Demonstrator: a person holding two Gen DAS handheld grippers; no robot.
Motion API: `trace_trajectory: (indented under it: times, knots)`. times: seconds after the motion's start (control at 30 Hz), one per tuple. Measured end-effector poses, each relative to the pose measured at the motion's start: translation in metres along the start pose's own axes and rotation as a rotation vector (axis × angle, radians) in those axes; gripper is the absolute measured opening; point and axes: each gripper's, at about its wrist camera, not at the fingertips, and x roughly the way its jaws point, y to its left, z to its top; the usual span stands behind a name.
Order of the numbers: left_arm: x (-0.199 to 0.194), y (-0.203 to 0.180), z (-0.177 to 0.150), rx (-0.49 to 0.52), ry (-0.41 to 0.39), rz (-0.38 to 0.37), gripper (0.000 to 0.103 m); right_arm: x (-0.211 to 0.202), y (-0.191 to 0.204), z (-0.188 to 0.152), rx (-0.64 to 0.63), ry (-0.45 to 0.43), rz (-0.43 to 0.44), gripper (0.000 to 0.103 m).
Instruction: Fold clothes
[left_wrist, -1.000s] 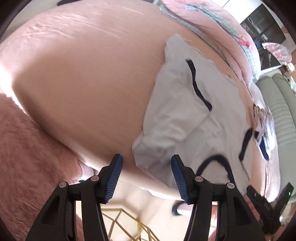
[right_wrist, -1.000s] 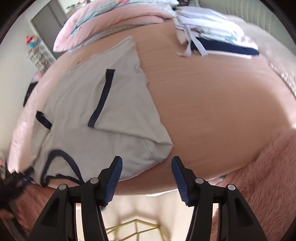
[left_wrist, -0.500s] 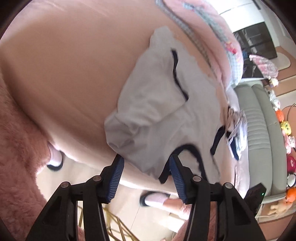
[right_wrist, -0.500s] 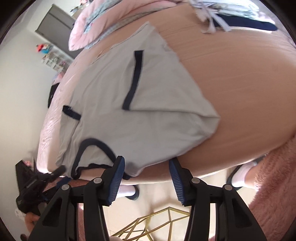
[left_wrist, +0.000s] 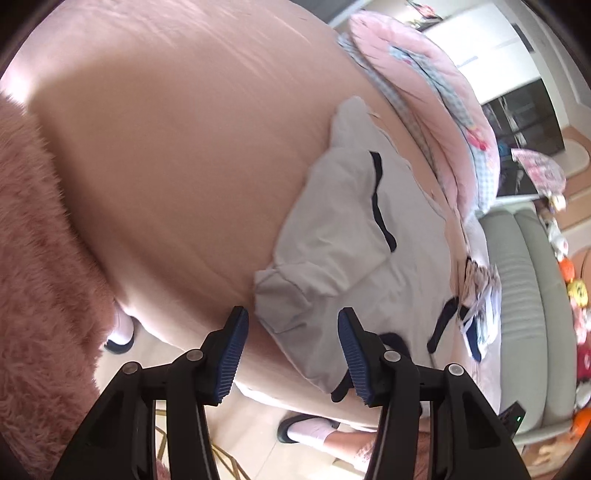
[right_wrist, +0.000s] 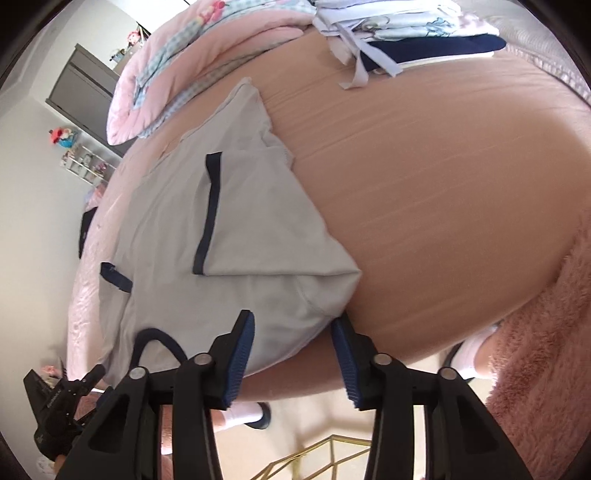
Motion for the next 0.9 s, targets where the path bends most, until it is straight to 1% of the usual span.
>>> trace_trajectory:
  times: [0.03,0.1,0.13,0.17,0.2,0.23,0.3,0.33,0.37,0.4,0.43,0.47,0.5,0.57,0.6,0.63,0.67,0.7,0.73,0.8,0.83,0.9]
  knots:
    - [0.000,0.002,0.001,-0.008,-0.010,-0.009,0.047,-0.002,-0.002,0.001,0.003,-0.010,-0.019,0.041]
    - [0.002,0.004,0.005,-0.014,-0.024,-0.029,0.047,0.004,-0.005,0.004,0.016,-0.014,-0.020,0.041]
    - [0.004,0.003,0.006,-0.008,-0.030,-0.037,0.047,0.006,-0.007,0.005,0.020,-0.014,0.000,0.041]
    - [0.004,0.002,0.006,-0.001,-0.034,-0.042,0.047,0.008,-0.007,0.007,0.022,-0.012,0.017,0.044]
    - [0.005,0.000,0.005,0.005,-0.034,-0.058,0.047,0.011,-0.005,0.008,0.009,-0.006,0.018,0.044]
    - [0.007,-0.003,0.004,0.018,-0.018,-0.076,0.047,0.014,-0.002,0.008,0.000,-0.002,0.025,0.044]
    - [0.010,-0.007,0.000,0.040,0.010,-0.089,0.047,0.015,0.002,0.007,-0.007,0.006,0.050,0.044]
    - [0.011,-0.007,-0.001,0.042,0.016,-0.095,0.047,0.016,0.001,0.006,0.002,0.013,0.075,0.042]
    - [0.012,-0.008,-0.001,0.042,0.019,-0.097,0.047,0.016,-0.001,0.004,0.010,0.020,0.100,0.036]
    - [0.012,-0.007,0.000,0.041,0.020,-0.094,0.043,0.016,-0.003,0.002,0.016,0.030,0.109,0.031]
    - [0.012,-0.006,0.000,0.038,0.020,-0.080,0.028,0.016,-0.005,0.000,0.020,0.038,0.117,0.030]
    - [0.015,-0.006,0.001,0.036,0.026,-0.070,0.020,0.016,-0.003,0.000,0.009,0.036,0.115,0.030]
    - [0.019,-0.005,0.002,0.033,0.036,-0.069,0.013,0.015,-0.001,0.000,-0.002,0.034,0.115,0.030]
    - [0.022,-0.004,0.002,0.025,0.043,-0.070,0.013,0.014,0.008,-0.002,-0.036,0.036,0.145,0.028]
    - [0.021,-0.005,0.002,0.030,0.041,-0.069,0.013,0.015,0.014,-0.004,-0.064,0.039,0.150,0.025]
    - [0.022,-0.007,0.002,0.040,0.047,-0.074,0.013,0.017,0.020,-0.006,-0.089,0.046,0.141,0.024]
    - [0.023,-0.008,0.001,0.046,0.055,-0.073,0.013,0.021,0.023,-0.008,-0.105,0.060,0.113,0.024]
    - [0.024,-0.008,0.001,0.044,0.052,-0.062,0.013,0.025,0.025,-0.010,-0.118,0.071,0.086,0.021]
    - [0.023,-0.008,0.000,0.041,0.039,-0.039,0.013,0.027,0.024,-0.011,-0.115,0.067,0.075,0.021]
    - [0.017,-0.009,-0.002,0.043,-0.010,0.018,0.014,0.028,0.022,-0.009,-0.084,0.065,0.091,0.024]
    - [0.015,-0.009,-0.002,0.045,-0.024,0.024,0.014,0.028,0.021,-0.009,-0.079,0.062,0.095,0.024]
    - [0.018,-0.007,-0.002,0.036,-0.024,0.000,0.015,0.027,0.018,-0.009,-0.067,0.053,0.106,0.024]
